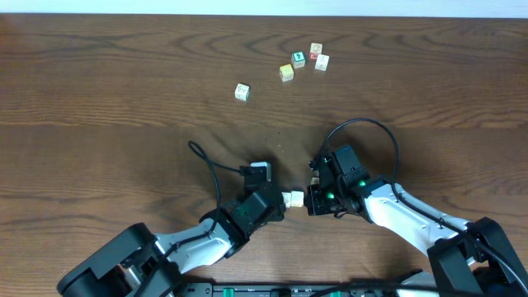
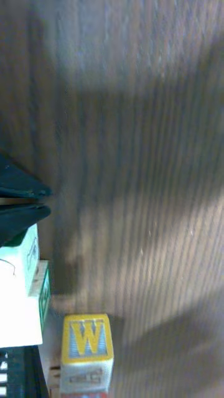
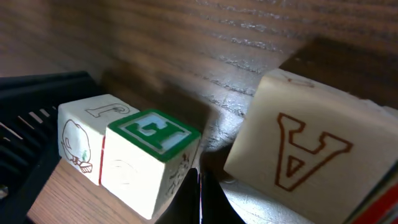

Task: Lift 5 blocks

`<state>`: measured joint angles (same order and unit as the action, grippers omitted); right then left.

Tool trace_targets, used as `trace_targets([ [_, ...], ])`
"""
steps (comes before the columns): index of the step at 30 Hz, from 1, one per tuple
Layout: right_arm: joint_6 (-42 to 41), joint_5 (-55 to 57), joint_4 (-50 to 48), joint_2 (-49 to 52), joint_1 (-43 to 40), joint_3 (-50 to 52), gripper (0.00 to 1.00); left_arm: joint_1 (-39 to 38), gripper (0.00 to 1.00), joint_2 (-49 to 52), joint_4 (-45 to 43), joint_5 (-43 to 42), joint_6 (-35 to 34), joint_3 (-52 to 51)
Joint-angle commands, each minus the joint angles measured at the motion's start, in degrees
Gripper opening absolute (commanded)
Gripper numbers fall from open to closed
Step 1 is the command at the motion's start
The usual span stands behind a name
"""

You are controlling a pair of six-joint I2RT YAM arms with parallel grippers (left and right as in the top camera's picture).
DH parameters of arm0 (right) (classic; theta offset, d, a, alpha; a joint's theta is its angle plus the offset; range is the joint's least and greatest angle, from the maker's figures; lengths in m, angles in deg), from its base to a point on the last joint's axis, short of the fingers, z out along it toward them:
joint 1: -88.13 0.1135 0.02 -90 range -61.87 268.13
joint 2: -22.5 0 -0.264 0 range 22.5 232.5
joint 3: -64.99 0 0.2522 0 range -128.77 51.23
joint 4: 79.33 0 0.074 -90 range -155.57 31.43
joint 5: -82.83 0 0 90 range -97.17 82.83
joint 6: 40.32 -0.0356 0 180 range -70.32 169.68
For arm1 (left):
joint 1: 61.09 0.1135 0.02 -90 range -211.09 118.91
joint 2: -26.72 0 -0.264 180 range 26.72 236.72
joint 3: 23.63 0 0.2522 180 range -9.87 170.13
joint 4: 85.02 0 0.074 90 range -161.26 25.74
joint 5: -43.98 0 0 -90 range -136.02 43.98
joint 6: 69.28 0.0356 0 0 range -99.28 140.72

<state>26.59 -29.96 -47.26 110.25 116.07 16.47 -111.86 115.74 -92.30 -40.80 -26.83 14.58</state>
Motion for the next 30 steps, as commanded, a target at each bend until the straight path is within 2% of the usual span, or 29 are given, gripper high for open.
trace_targets([
  [1, 0.9, -0.61, -0.15, 0.46, 0.28, -0.76, 0.01, 0.31, 0.07, 1.29, 0.48, -2.03, 0.76, -0.22],
  [16, 0.9, -0.68, -0.76, 0.46, 0.28, -2.97, 0.01, 0.48, 0.07, 1.29, -0.61, -3.28, 0.76, -0.2],
  [30, 1.09, 0.52, -0.79, 0.46, 0.28, -3.13, 0.02, 4.52, 0.07, 1.29, -0.59, -3.32, 0.81, -0.17],
])
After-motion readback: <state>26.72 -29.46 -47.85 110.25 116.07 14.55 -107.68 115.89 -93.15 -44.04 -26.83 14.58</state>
